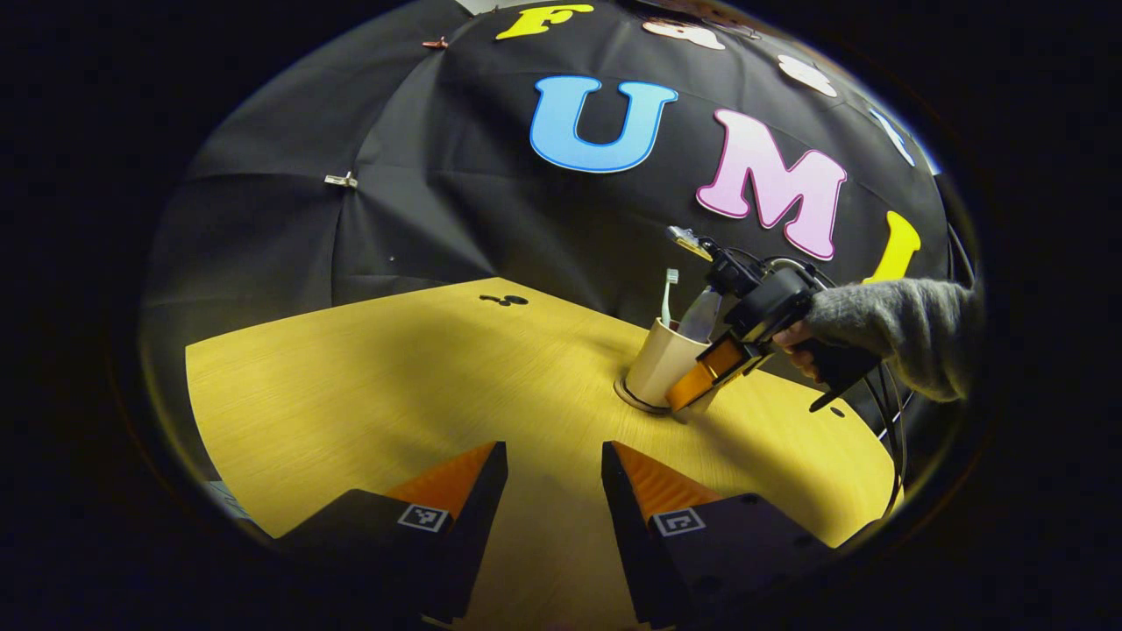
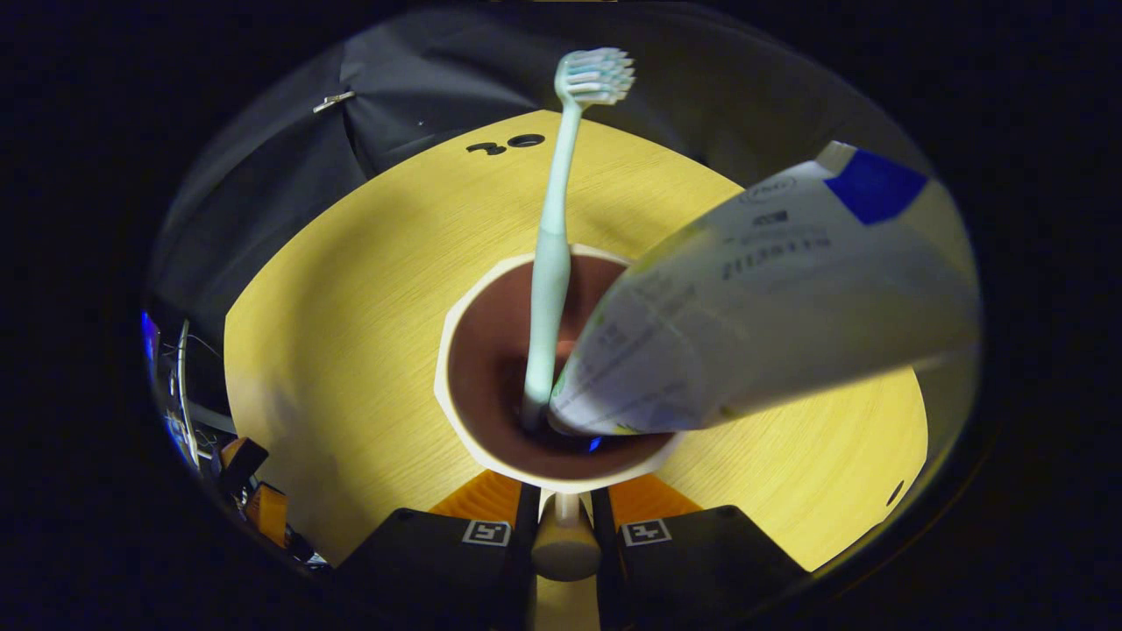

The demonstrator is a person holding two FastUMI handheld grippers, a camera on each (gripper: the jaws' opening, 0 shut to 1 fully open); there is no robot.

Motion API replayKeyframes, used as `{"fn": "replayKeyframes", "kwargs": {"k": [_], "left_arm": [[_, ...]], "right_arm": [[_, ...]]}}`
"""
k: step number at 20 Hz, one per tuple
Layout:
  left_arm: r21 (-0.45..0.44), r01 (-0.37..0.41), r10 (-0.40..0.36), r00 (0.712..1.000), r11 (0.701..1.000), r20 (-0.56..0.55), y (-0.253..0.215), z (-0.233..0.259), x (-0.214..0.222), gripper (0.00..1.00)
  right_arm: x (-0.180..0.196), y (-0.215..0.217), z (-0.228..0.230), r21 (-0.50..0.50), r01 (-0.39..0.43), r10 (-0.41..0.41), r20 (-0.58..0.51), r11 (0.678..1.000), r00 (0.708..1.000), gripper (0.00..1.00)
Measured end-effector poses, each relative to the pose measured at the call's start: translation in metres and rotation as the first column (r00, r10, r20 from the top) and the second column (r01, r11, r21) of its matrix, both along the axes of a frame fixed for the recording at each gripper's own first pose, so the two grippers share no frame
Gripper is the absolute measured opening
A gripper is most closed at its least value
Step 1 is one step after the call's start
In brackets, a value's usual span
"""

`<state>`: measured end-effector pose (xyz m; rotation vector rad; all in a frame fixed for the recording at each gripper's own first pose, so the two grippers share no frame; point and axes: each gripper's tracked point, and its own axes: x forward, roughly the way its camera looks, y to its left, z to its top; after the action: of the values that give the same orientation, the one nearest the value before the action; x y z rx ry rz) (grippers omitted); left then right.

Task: Put the toothbrush and toothpaste on the desktop into the cup, then pick up the cup and place it on the coaster on the desktop.

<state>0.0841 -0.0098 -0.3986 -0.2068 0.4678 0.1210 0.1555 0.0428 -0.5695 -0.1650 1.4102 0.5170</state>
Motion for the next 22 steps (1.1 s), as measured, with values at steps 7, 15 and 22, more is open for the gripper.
{"fn": "replayKeyframes", "kwargs": {"k": [7, 15, 22], "left_arm": [[-0.009, -0.001, 0.001, 1.0, 1.0, -0.007, 0.001, -0.002, 0.001, 0.7], [-0.003, 0.011, -0.011, 1.0, 1.0, -0.014, -0.001, -0.001, -0.003, 0.7], [0.017, 0.046, -0.045, 0.999, 0.999, -0.021, -0.003, 0.007, -0.008, 0.7]], "right_arm": [[0.002, -0.001, 0.0, 0.014, 0.013, -0.013, -0.015, 1.0, 1.0, 0.31], [-0.003, 0.0, 0.004, -0.025, -0.032, 0.032, -0.006, 0.999, 0.999, 0.83], [0.0, -0.021, 0.038, 0.004, 0.089, -0.089, 0.072, 0.996, 0.993, 0.98]]}}
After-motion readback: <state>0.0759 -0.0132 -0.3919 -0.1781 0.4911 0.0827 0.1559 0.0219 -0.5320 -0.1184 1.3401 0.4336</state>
